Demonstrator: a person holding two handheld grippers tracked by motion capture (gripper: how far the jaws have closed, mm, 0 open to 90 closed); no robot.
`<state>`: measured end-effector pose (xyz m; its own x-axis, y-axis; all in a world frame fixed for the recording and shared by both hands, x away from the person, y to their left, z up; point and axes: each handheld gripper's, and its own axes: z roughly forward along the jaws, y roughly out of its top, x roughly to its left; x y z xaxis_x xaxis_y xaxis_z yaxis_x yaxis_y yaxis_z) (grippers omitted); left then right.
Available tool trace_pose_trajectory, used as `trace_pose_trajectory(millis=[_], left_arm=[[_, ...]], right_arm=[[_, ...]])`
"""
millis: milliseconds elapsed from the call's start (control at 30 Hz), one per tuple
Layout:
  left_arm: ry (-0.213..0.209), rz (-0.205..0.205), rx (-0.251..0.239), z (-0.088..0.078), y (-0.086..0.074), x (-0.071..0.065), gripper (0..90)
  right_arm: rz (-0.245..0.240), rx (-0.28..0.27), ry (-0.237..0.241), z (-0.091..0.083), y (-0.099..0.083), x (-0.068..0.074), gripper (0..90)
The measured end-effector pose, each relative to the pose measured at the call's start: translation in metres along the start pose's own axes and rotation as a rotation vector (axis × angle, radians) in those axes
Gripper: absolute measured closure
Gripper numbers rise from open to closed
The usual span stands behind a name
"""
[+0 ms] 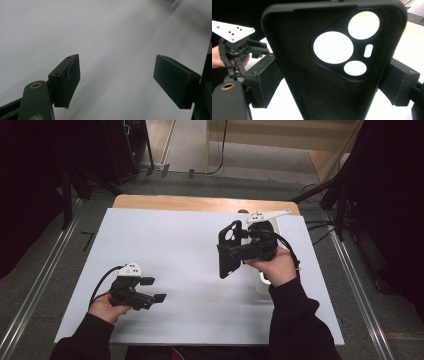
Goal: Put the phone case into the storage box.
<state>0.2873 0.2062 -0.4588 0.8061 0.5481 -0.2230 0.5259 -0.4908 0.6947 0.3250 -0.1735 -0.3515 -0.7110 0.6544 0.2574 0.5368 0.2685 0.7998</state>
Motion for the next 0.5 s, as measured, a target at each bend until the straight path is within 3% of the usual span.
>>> trace_pose_trajectory(millis=[500], left_arm=[[-0.003, 0.002, -0.006, 0.000, 0.001, -0.001, 21.0]], right_arm=[[0.044, -0.046, -0.064, -0.025, 0.005, -0.011, 11.7]])
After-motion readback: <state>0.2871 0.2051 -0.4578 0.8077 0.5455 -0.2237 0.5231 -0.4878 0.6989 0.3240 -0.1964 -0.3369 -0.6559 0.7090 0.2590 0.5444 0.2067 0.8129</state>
